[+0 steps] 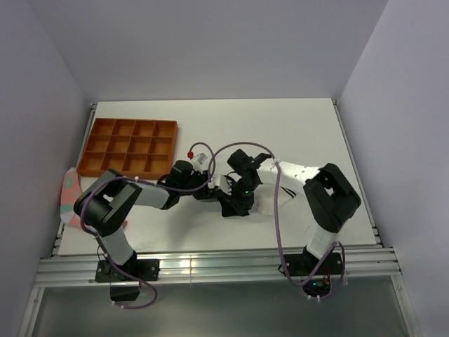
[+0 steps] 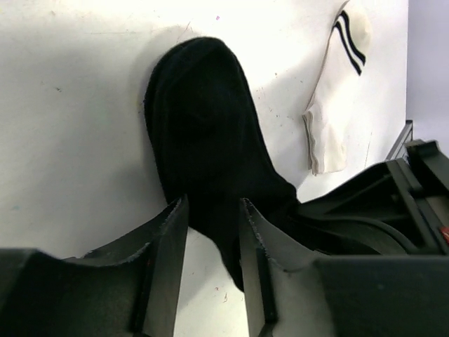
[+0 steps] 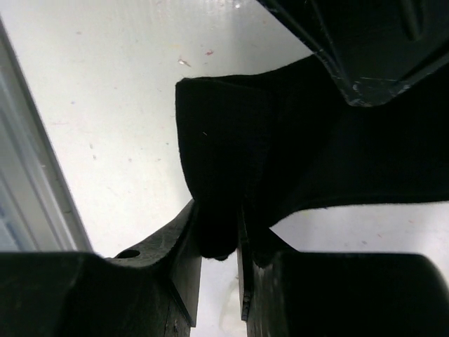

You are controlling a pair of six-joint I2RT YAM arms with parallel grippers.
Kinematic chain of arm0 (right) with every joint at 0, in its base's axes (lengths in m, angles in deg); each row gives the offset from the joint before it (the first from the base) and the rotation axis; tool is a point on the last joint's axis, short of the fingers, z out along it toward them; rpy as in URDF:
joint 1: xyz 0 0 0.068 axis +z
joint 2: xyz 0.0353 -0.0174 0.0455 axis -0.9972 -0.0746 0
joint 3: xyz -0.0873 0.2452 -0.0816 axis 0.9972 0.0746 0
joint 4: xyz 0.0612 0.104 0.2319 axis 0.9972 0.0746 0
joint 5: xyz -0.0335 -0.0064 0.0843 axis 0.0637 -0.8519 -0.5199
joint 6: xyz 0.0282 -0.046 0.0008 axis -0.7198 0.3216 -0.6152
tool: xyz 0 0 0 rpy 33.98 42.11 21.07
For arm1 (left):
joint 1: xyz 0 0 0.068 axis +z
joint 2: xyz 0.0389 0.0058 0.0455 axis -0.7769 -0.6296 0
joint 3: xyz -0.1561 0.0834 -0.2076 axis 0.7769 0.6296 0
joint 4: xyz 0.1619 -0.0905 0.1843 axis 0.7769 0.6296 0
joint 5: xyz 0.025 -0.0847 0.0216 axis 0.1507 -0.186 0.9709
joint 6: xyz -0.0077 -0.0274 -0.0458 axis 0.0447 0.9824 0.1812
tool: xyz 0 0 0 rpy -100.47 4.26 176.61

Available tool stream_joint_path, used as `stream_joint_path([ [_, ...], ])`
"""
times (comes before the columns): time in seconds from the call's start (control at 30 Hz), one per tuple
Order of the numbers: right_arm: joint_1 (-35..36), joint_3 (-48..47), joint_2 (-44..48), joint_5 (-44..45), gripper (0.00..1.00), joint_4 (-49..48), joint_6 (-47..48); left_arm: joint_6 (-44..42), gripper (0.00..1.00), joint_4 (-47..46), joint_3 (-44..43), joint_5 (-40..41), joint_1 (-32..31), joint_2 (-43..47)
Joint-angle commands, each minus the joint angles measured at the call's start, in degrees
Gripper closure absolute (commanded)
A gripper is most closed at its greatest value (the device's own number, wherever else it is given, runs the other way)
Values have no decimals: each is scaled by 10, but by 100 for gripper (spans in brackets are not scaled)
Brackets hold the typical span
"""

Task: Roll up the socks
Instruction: Roll the sock at the center of the board.

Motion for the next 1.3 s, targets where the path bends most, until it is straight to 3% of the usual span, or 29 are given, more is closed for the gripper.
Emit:
stream_joint_path([
  [0.0,-7,-28,-24,-36,94,64,0,-13,59,-83,16,-5,2,22],
  [0.27,-18,-62,-75,-71,94,106,7,-25,55,-166,97,-1,2,59],
  [0.63,-52,-182,-181,-108,95,195,-8,-63,55,-249,191,17,-36,135],
  [0.93,-61,-239,-250,-119,94,254,-6,-131,51,-230,159,59,-86,145],
  [1.27,-69,-303,-296,-130,93,318,3,-169,47,-242,138,83,-104,82],
])
